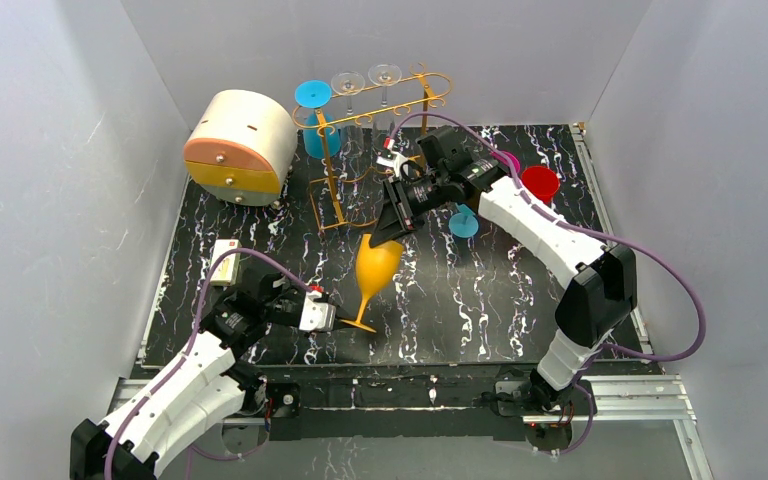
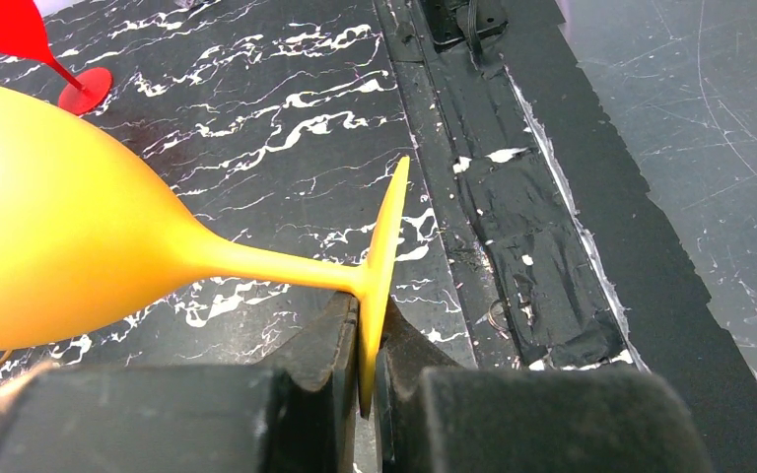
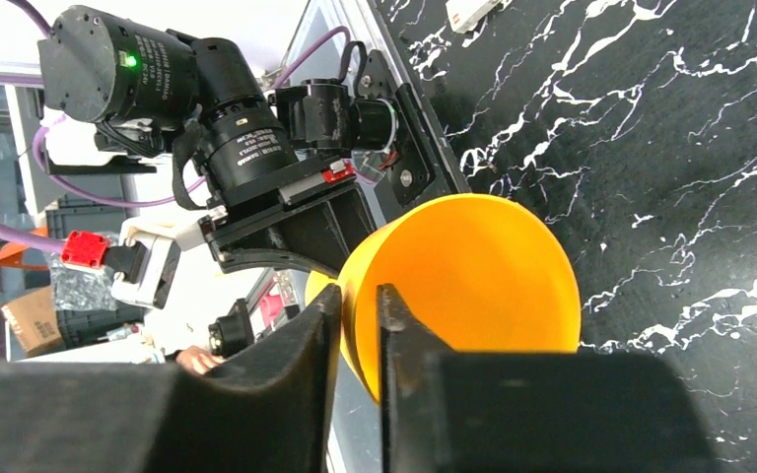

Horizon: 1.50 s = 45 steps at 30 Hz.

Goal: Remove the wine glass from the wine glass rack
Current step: Place the wine glass at the center of the board.

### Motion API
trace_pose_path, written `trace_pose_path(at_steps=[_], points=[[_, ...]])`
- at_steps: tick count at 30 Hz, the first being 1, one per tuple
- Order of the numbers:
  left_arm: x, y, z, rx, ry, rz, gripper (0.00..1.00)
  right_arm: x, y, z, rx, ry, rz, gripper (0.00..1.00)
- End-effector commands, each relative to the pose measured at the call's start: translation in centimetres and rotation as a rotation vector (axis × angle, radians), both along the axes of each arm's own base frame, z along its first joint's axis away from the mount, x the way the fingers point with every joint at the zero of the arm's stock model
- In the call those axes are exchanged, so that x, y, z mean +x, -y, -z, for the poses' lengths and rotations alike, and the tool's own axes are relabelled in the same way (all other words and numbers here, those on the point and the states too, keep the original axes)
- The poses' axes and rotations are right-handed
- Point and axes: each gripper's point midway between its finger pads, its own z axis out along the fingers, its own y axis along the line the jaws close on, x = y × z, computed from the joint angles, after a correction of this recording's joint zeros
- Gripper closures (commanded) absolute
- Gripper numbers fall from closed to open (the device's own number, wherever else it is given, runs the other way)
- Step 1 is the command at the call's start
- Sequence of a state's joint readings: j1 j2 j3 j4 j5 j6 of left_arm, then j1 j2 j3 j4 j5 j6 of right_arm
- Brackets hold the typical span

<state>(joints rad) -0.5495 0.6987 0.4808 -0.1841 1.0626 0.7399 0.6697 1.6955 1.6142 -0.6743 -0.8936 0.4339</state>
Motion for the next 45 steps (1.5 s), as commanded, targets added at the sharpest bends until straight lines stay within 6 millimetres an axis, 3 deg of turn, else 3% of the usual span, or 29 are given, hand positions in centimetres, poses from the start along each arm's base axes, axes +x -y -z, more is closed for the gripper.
trace_pose_path(at_steps=[1,6,13,29,34,45], points=[[-0.5,0.0,0.5,0.003,-0.028,0.019,1.00,-0.7,-0.3,-2.2,0.061,0.006,-0.054,0.78],[-0.3,-0.1,0.7,0.011,-0.021,-0.002,1.00,-1.1,-0.2,-2.4,0.058,-0.010,-0.082,0.83],[-0.1,-0.2,0.9,0.016,-0.011,-0.012,1.00,-2.1,-0.2,-3.0,0.085,-0.030,-0.135,0.73],[0.7,-0.4,1.0,0.034,0.005,-0.063,1.00,-3.1,-0.4,-2.6,0.066,-0.020,-0.162,0.89],[0.7,-0.4,1.0,0.032,0.009,-0.059,1.00,-3.3,-0.4,-2.8,0.075,-0.025,-0.177,0.70],[0.8,-0.5,1.0,0.034,0.016,-0.068,1.00,-4.7,-0.4,-2.2,0.053,-0.024,-0.229,0.71]])
